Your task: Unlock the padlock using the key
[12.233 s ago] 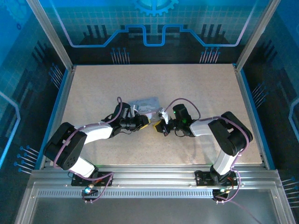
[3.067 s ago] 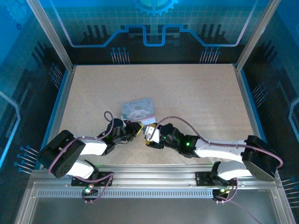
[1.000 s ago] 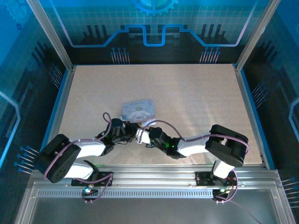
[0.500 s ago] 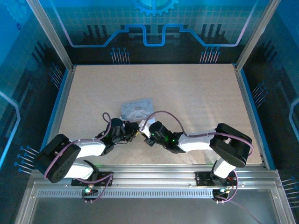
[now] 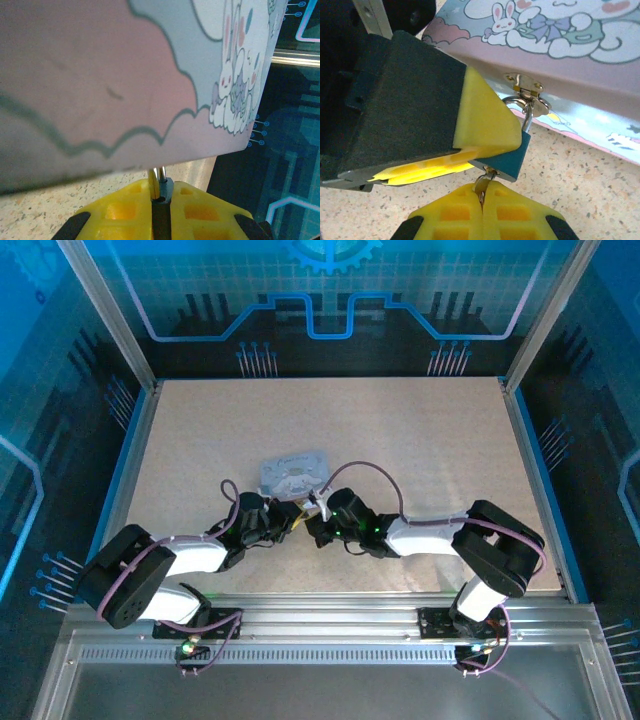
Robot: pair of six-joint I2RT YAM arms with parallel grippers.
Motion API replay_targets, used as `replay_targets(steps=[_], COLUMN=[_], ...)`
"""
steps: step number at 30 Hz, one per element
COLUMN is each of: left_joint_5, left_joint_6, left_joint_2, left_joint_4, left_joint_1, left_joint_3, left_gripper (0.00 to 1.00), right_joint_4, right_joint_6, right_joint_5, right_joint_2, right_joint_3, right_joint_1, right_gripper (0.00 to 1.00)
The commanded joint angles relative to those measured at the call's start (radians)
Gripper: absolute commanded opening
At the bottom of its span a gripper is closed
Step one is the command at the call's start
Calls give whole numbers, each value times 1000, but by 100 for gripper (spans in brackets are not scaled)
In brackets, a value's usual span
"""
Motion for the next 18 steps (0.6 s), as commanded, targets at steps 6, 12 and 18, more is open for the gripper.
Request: replay_targets(steps=[6, 12, 18], left_joint_5=[70, 63, 40], left_joint_6=[-11, -1, 24], left_joint_2=[31, 28, 0], left_joint_4=[13, 4, -53], left_joint_1=[-18, -18, -17], left_joint_3=[13, 11, 4], left_gripper=[0, 9, 34], right_joint_4=[39, 23, -32], right_joint_6=[119, 132, 168], right_joint_5=[-30, -15, -19], right_joint_2=[21, 18, 17], right_joint_3=[30, 26, 32], right_joint_1=[-16, -18, -34], right_gripper=[0, 0, 0])
